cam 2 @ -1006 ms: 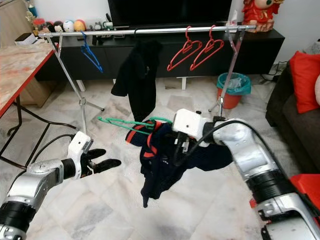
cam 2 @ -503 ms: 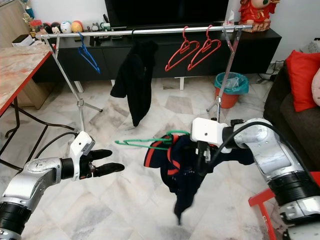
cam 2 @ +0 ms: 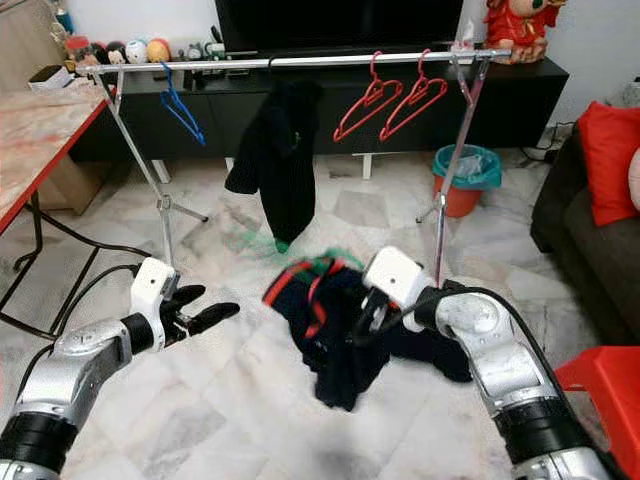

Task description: Hang hanger

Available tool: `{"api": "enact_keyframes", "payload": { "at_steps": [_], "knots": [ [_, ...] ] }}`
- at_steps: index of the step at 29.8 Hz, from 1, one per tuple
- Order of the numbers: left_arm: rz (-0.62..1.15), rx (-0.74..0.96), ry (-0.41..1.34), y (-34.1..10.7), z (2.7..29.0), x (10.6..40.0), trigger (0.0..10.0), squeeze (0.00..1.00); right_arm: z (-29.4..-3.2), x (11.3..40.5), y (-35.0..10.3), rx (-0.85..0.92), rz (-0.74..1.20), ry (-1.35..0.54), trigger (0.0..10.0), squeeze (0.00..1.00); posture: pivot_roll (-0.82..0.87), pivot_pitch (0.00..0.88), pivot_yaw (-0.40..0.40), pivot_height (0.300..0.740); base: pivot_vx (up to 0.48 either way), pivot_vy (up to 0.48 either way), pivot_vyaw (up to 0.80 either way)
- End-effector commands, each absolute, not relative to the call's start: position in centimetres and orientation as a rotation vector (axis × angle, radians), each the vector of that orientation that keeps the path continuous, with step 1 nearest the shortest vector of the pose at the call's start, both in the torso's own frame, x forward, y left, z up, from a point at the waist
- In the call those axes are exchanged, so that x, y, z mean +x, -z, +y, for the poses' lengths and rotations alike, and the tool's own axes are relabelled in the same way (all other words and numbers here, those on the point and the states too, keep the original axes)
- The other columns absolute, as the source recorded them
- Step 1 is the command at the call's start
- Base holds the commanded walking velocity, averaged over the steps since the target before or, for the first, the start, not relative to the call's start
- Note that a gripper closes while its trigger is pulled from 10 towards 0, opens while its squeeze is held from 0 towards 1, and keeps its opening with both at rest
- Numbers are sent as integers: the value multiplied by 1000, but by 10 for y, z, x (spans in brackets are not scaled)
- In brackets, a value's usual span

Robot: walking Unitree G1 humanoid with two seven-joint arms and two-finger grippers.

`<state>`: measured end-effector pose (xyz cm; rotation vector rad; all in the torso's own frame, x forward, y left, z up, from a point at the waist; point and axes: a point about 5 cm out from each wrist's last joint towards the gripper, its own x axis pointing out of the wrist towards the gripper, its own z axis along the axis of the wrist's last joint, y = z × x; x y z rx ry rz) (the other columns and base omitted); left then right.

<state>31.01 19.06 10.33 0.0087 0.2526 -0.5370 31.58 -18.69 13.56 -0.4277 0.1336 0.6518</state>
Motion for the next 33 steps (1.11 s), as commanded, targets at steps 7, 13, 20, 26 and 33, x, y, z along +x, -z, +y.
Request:
{"api": "enact_keyframes", "payload": {
  "at_steps": [7,13,20,26,33],
  "knots": [
    [134,33,173,-101,220,308,10000,0,-217,298,-108,-47,63,-32,10000,0,-111,0,22,740,0,0,0],
    [60,57,95,-107,225,301,10000,0,-222,279,-89,0,122,113,10000,0,-103,0,10,740,0,0,0],
    [52,55,53,-102,227,296,10000,0,-225,278,-97,7,87,172,10000,0,-105,0,2,740,0,70,0],
    [53,58,60,-101,225,296,10000,0,-223,281,-102,3,74,176,10000,0,-107,0,3,740,0,248,0],
    [54,61,58,-100,226,294,10000,0,-218,283,-105,-5,70,159,10000,0,-100,0,2,740,0,251,0]
  ]
}}
